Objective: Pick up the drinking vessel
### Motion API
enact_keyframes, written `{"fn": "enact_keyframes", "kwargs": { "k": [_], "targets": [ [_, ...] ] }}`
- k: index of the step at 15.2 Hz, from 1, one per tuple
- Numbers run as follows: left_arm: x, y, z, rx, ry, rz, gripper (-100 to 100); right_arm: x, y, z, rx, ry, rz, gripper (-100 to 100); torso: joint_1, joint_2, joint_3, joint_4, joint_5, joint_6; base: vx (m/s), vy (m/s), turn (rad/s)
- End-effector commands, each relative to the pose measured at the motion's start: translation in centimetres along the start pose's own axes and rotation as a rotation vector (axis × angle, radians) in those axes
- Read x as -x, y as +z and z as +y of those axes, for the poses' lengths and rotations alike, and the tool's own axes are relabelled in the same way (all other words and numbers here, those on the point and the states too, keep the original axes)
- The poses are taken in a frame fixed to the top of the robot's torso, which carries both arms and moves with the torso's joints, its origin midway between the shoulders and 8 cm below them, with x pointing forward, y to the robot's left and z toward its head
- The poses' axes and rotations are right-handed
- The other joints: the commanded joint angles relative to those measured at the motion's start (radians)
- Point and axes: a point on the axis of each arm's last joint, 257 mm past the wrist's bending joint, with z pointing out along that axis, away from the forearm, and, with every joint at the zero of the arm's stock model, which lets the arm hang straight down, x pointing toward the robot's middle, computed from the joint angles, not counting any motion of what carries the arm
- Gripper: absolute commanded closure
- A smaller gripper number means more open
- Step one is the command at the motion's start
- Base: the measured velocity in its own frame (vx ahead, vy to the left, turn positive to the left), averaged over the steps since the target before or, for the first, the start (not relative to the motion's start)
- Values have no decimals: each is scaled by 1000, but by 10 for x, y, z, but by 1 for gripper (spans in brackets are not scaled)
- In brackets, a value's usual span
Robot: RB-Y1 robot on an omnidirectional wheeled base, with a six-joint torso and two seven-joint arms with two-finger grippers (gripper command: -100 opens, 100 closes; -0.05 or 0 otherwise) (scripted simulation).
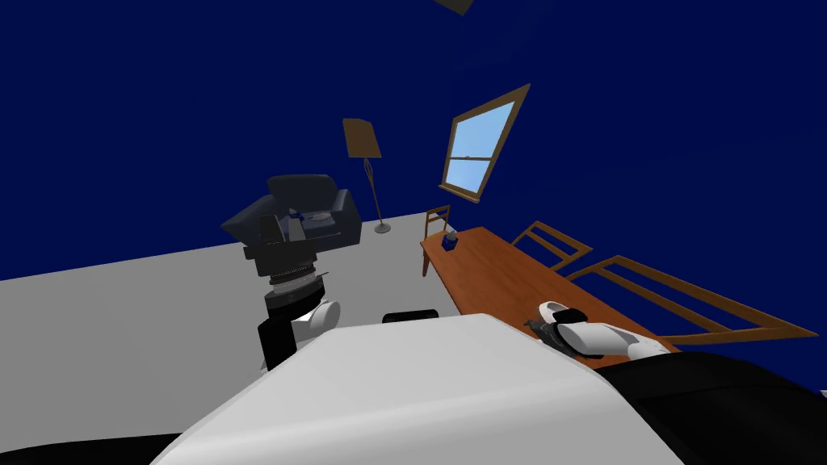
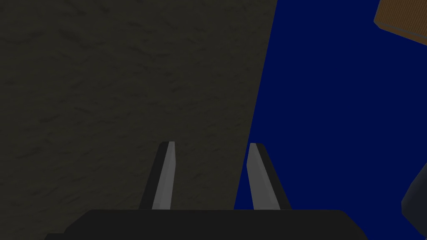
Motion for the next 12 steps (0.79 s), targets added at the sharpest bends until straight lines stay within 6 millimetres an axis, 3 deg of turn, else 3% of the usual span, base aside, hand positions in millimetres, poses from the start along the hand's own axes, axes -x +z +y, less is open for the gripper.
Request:
{"fn": "enact_keyframes", "kwargs": {
  "k": [1, 3, 4, 12],
  "targets": [
    [0, 0, 0, 0, 0, 0, 0, -5, 8, -2, 1, 5, 0, -100, 0, 0, 0, 0, 0, 0, 10, -42, 28],
    [0, 0, 0, 0, 0, 0, 0, -4, 6, -2, 1, 4, 0, -100, 0, 1, 0, 0, 0, 0, 0, -31, 12],
    [0, 0, 0, 0, 0, 0, 0, -5, 6, -2, 1, 4, 0, 100, 0, 1, 0, 0, 0, 0, 0, -9, 2],
    [0, 0, 0, 0, 0, 0, 0, 3, -4, 1, 0, 0, -1, 100, 6, 1, 1, 0, 1, -2, -4, 18, -19]
  ]
}}
